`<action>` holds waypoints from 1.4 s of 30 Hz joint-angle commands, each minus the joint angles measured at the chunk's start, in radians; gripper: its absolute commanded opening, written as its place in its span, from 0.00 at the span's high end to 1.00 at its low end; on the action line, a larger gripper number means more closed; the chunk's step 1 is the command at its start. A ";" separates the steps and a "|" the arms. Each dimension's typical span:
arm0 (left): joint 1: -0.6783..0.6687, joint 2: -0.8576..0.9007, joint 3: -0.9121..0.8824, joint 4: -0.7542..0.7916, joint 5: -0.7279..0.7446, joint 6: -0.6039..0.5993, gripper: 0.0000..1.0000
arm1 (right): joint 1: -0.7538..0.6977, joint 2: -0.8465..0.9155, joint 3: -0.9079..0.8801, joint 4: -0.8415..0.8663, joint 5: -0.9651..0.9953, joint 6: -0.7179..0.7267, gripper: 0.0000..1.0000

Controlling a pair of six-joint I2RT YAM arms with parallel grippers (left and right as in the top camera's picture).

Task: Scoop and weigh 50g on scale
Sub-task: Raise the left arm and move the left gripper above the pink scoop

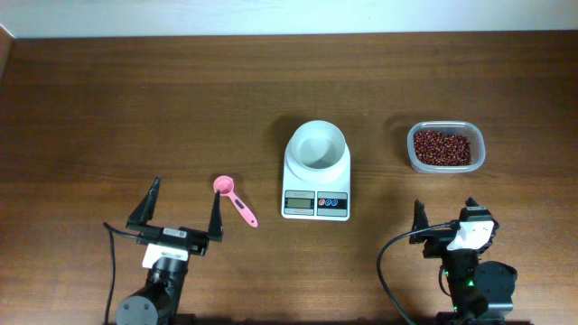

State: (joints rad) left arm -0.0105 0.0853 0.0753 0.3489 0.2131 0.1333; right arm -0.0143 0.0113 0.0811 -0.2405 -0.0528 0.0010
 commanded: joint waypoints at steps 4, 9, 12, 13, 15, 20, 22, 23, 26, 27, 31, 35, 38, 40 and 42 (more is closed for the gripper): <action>0.005 0.001 0.145 -0.173 -0.038 -0.010 0.01 | -0.004 -0.004 -0.006 -0.005 -0.010 0.006 0.01; 0.005 0.057 0.211 -0.238 -0.038 -0.035 0.01 | -0.004 -0.004 -0.006 -0.005 -0.010 0.006 0.01; 0.005 0.169 0.256 -0.238 -0.037 -0.066 0.01 | -0.004 -0.004 -0.006 -0.005 -0.010 0.006 0.01; 0.005 0.209 0.278 -0.238 -0.033 -0.067 0.01 | -0.004 -0.004 -0.006 -0.005 -0.010 0.006 0.01; 0.005 0.272 0.317 -0.239 -0.032 -0.098 0.01 | -0.004 -0.004 -0.006 -0.005 -0.010 0.006 0.01; 0.005 0.390 0.396 -0.239 0.094 -0.100 0.01 | -0.004 -0.004 -0.006 -0.005 -0.010 0.006 0.01; 0.005 0.404 0.415 -0.254 0.114 -0.109 0.01 | -0.004 -0.004 -0.006 -0.005 -0.010 0.006 0.01; 0.005 0.404 0.426 -0.283 0.114 -0.112 0.01 | -0.004 -0.004 -0.006 -0.005 -0.010 0.006 0.01; 0.005 0.404 0.443 -0.348 0.151 -0.122 0.01 | -0.004 -0.004 -0.006 -0.005 -0.010 0.006 0.01; 0.005 0.404 0.454 -0.375 0.150 -0.122 0.01 | -0.004 -0.004 -0.006 -0.005 -0.010 0.006 0.01; 0.005 0.406 0.523 -0.491 0.146 -0.122 0.01 | -0.004 -0.004 -0.006 -0.005 -0.010 0.006 0.01; 0.005 0.497 0.614 -0.514 0.139 -0.123 0.01 | -0.004 -0.004 -0.006 -0.005 -0.010 0.006 0.01; 0.005 0.616 0.719 -0.594 0.146 -0.122 0.01 | -0.004 -0.004 -0.006 -0.005 -0.010 0.006 0.01; 0.005 0.690 0.776 -0.589 0.314 -0.118 0.01 | -0.004 -0.004 -0.006 -0.005 -0.010 0.006 0.01; 0.005 0.704 0.778 -0.545 0.333 -0.119 0.01 | -0.004 -0.004 -0.006 -0.005 -0.010 0.006 0.01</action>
State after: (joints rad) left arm -0.0078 0.7773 0.8188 -0.2214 0.4446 0.0174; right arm -0.0143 0.0120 0.0811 -0.2409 -0.0528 0.0010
